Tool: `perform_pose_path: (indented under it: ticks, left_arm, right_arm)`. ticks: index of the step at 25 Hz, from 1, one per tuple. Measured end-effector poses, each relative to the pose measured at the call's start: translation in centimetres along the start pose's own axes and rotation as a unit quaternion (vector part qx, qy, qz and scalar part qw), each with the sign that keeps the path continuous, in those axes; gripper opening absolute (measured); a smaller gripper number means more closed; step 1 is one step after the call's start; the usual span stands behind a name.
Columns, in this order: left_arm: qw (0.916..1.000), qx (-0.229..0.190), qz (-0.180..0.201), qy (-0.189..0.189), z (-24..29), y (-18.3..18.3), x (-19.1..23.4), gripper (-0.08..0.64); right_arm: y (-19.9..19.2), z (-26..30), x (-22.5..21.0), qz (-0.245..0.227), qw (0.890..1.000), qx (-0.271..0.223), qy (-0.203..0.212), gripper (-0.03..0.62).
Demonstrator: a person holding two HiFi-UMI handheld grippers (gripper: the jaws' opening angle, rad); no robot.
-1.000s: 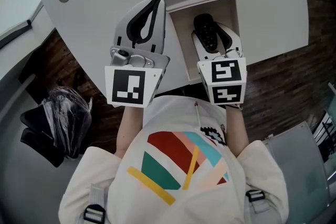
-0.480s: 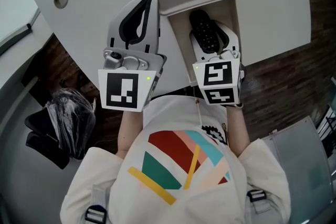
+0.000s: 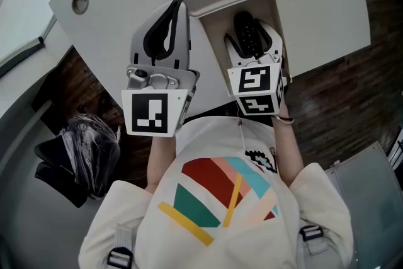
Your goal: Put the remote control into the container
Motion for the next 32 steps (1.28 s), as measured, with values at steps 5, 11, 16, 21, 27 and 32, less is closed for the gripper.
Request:
perform_pose_path:
  ticks: [5, 11, 16, 21, 27, 32]
  left_arm:
    - [0.9996, -0.024, 0.015, -0.001, -1.6, 1.5, -1.0, 0.006]
    - [0.9972, -0.062, 0.041, -0.001, -3.9, 4.8, -3.3, 0.006]
    - [0.9941, -0.094, 0.053, 0.007, -6.3, 7.3, -4.9, 0.006]
    - [0.9911, -0.112, 0.069, 0.017, -8.4, 9.0, -6.3, 0.006]
    - [0.9832, -0.160, 0.077, 0.041, -11.5, 11.1, -6.2, 0.006]
    - [0.9769, -0.185, 0.088, 0.060, -13.0, 12.3, -6.2, 0.006]
  right_arm:
    - [1.7, -1.6, -0.9, -0.003, 0.999, -0.041, -0.021, 0.287]
    - [6.1, -6.0, -1.4, 0.041, 0.990, -0.134, 0.003, 0.287]
    - [11.2, -12.0, -1.4, 0.051, 0.960, -0.269, 0.057, 0.285]
    - [15.6, -20.1, -1.9, 0.032, 0.901, -0.427, 0.065, 0.029]
    - [16.0, -23.2, -1.2, -0.047, 0.893, -0.447, -0.011, 0.003]
    - [15.5, -22.9, -1.1, -0.046, 0.898, -0.437, -0.013, 0.002]
Point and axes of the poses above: the fingertips, and each gripper's own axes: z forward along the fingers, x to its left, y out of its top, the point moved 3 cm from there along -z, backward along the fingers, and after that the axes turned 9 degrees about -z, right-handed, at the moved point
